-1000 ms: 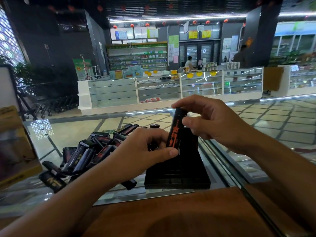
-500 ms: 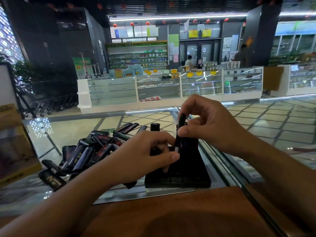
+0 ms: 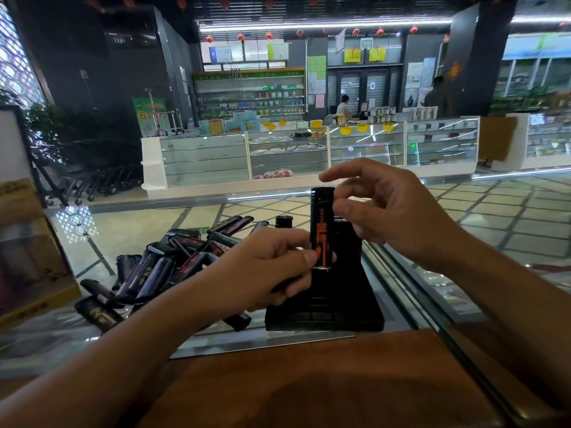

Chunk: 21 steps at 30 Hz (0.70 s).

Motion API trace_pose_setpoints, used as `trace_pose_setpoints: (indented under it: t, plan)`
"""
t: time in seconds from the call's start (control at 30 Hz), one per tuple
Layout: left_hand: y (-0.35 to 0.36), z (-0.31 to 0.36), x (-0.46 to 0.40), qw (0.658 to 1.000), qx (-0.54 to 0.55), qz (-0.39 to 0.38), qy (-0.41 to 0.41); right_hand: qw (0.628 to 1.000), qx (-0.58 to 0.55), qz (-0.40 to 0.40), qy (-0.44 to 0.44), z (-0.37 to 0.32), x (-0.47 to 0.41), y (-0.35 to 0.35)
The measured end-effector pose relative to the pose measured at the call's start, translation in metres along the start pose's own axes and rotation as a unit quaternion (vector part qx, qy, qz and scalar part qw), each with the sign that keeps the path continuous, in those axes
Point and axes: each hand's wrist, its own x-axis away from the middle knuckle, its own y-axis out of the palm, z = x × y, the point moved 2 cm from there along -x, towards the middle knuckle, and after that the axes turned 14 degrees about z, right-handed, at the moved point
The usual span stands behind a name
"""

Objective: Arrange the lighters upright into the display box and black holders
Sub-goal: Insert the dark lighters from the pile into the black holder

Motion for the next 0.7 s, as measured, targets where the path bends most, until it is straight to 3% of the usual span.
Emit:
trace_pose_setpoints:
  t: [0.2, 0.37, 0.53, 0.7]
  plan:
    - [-0.005, -0.005, -0.002, 0.997, -0.073, 0.026, 0.021, 0.998, 0.045, -0.004, -0.043, 0.007, -0.004, -0.004]
    - [-0.03, -0.012, -0.008, 0.984, -0.108, 0.138, 0.037, 0.996, 0.041, 0.077, -0.034, 0.016, -0.012, -0.019]
    - [-0.053, -0.007, -0.006, 0.965, -0.121, 0.226, 0.047, 0.991, 0.054, 0.109, -0.045, 0.024, -0.015, -0.023]
    - [-0.055, -0.014, 0.017, 0.93, -0.302, 0.203, 0.05, 0.986, 0.069, 0.141, -0.053, 0.026, -0.014, -0.02]
